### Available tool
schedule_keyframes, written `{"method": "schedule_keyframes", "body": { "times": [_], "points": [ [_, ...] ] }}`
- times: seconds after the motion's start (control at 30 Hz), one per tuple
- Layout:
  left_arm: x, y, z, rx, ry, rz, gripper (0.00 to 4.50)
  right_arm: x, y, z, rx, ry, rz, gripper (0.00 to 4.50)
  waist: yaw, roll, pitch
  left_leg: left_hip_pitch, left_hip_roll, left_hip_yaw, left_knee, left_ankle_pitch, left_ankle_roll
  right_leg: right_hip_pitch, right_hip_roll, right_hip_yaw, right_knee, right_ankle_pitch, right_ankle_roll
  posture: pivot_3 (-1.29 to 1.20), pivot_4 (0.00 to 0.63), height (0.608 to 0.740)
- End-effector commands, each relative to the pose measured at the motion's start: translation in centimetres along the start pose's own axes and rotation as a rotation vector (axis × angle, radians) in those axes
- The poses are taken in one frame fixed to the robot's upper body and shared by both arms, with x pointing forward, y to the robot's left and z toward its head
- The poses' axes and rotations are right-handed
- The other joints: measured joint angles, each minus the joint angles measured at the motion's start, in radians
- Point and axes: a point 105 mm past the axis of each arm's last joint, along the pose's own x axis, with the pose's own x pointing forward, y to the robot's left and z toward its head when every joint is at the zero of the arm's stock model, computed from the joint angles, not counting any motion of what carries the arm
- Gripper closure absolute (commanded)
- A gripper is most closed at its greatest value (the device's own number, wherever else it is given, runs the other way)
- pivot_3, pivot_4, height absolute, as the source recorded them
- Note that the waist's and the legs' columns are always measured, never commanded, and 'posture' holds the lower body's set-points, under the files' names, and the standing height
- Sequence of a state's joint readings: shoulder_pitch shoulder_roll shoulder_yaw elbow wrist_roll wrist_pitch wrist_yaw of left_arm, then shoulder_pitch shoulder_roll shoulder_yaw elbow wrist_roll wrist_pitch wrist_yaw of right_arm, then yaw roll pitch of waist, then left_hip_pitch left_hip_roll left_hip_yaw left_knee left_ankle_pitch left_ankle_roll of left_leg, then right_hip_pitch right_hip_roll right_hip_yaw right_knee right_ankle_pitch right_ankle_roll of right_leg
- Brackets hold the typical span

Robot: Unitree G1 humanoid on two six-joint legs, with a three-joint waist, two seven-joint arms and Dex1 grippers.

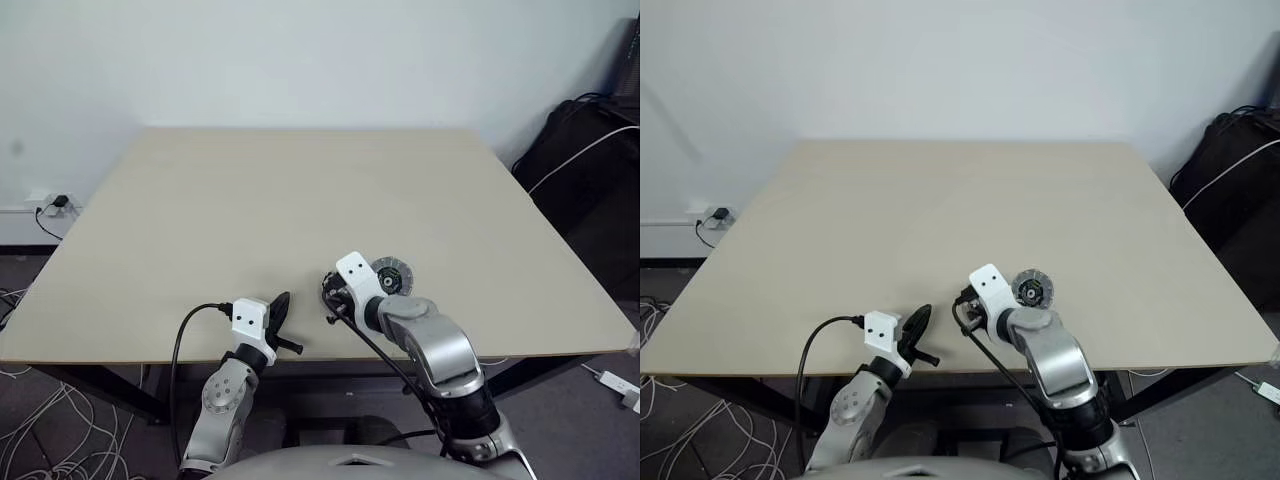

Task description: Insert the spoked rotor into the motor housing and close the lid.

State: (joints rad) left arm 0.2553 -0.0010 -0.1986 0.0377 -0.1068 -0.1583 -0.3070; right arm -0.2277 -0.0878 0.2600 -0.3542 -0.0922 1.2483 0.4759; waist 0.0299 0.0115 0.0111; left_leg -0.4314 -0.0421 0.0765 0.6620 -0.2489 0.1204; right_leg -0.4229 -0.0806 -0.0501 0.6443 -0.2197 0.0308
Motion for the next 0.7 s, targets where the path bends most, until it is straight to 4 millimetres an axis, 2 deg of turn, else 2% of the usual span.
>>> {"method": "schedule_keyframes", "body": {
  "times": [0.03, 0.17, 0.3, 0.43, 0.57, 0.67, 0.7],
  "points": [
    [0.3, -0.3, 0.8, 0.0, -0.033, -0.017, 4.5, 0.2, -0.4, 1.6, 0.015, -0.058, -0.033, 4.39, -0.001, 0.0, 0.0, 0.0, 0.0, 0.0, 0.0, 0.0, 0.0, 0.0, 0.0, 0.0, 0.0, 0.0, 0.0, 0.0, 0.0, 0.74],
    [0.3, -0.3, 0.7, 0.0, -0.03, -0.016, 4.5, 0.8, 0.5, 1.9, 0.06, -0.069, 0.016, 4.39, -0.003, 0.001, 0.0, 0.0, 0.0, 0.0, 0.0, 0.0, 0.0, 0.0, 0.0, 0.0, 0.0, 0.0, 0.0, 0.0, 0.0, 0.74],
    [0.2, -0.2, 0.7, 0.001, -0.027, -0.02, 4.5, 1.0, 1.5, 3.2, 0.105, -0.127, 0.057, 3.1, -0.011, 0.001, -0.001, 0.0, 0.0, 0.0, 0.0, 0.0, 0.0, 0.0, 0.0, 0.0, 0.0, 0.0, 0.0, 0.0, 0.0, 0.74],
    [0.2, -0.3, 0.7, 0.001, -0.024, -0.027, 4.5, 0.3, 3.0, 6.6, 0.082, -0.294, 0.126, 1.83, -0.018, 0.002, -0.001, 0.001, 0.0, 0.0, -0.002, 0.0, 0.0, -0.001, 0.001, 0.0, 0.001, 0.0, 0.0, 0.0, 0.0, 0.74],
    [0.3, -0.4, 0.7, 0.002, -0.022, -0.036, 4.5, -1.2, 3.3, 9.9, 0.125, -0.46, 0.16, 1.83, -0.017, 0.002, -0.001, 0.0, 0.0, 0.0, -0.001, 0.0, 0.0, -0.001, 0.001, 0.0, 0.001, 0.0, 0.0, 0.0, 0.0, 0.74],
    [0.3, -0.3, 0.7, 0.003, -0.022, -0.038, 4.5, -2.5, 1.2, 11.6, 0.053, -0.585, 0.008, 1.83, -0.017, 0.002, -0.002, 0.0, 0.0, 0.0, -0.001, 0.0, -0.001, -0.001, 0.002, 0.001, 0.0, 0.0, 0.0, 0.0, 0.0, 0.74],
    [0.3, -0.3, 0.7, 0.004, -0.023, -0.038, 4.5, -3.1, -0.4, 11.8, -0.02, -0.62, -0.114, 2.0, -0.017, 0.003, -0.002, 0.0, 0.0, 0.0, -0.001, 0.0, -0.001, -0.001, 0.002, 0.001, 0.0, 0.0, 0.0, 0.0, 0.0, 0.74]
  ]
}}
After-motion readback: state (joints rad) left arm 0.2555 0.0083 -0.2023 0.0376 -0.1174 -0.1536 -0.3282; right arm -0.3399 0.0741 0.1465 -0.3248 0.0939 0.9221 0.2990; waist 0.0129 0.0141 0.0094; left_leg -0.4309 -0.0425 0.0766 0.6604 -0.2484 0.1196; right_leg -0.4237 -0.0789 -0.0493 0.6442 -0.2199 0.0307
